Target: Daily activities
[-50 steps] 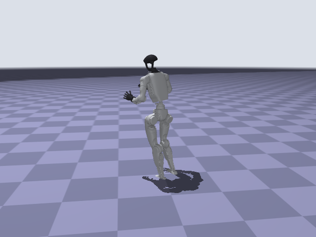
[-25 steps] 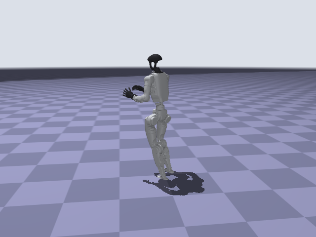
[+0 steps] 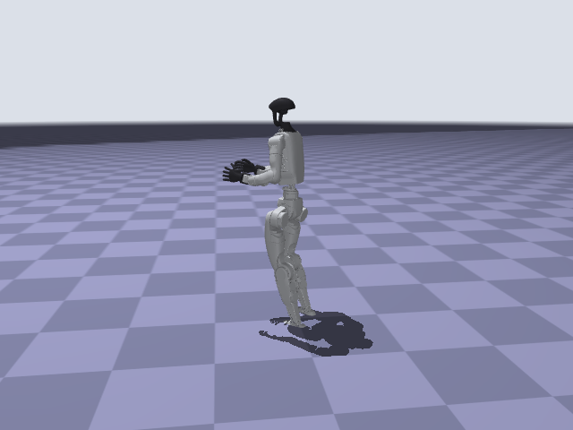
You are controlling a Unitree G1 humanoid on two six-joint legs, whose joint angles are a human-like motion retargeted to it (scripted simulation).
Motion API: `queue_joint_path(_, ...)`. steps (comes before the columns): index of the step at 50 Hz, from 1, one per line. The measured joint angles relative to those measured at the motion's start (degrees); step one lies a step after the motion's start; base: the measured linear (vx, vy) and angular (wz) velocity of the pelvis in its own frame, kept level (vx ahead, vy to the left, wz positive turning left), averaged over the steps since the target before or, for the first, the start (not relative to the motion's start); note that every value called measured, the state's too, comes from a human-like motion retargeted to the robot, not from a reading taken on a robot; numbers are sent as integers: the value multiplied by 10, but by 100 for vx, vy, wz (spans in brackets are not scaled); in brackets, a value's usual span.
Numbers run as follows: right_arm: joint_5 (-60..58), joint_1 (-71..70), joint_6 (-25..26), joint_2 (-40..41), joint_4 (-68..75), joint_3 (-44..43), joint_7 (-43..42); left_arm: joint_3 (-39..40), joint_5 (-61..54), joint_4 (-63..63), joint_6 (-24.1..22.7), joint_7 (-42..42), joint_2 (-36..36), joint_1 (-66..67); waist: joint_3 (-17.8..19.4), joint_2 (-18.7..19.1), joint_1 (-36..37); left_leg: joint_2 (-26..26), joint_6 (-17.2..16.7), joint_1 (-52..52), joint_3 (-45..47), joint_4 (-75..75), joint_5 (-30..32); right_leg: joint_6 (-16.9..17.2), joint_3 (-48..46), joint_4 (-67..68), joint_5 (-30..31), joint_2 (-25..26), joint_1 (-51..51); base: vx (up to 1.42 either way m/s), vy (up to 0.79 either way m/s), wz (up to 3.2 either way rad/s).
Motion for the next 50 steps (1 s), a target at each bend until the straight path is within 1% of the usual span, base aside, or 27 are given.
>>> queue_joint_path(20, 137, 94, 26, 16, 26, -29, 103, -6, -139, 2, 32, -113, -27, -21, -23, 11, -30, 13, -16, -39, -34, -8, -7, -29, -44, 20, -8, -3, -23, -2, -2, 39)
queue_joint_path(35, 181, 158, 51, 18, 57, -56, 179, -28, -215, 12, 63, -195, -37, -47, -39, 20, -56, 21, -30, -59, -52, -21, -3, -47, -77, 28, -7, -6, -31, -1, -1, 37)
queue_joint_path(50, 218, 194, 73, 16, 70, -76, 249, -48, -284, 21, 91, -263, -53, -57, -53, 25, -68, 28, -48, -90, -68, -14, -2, -57, -110, 17, -2, -4, -32, -1, 0, 35)
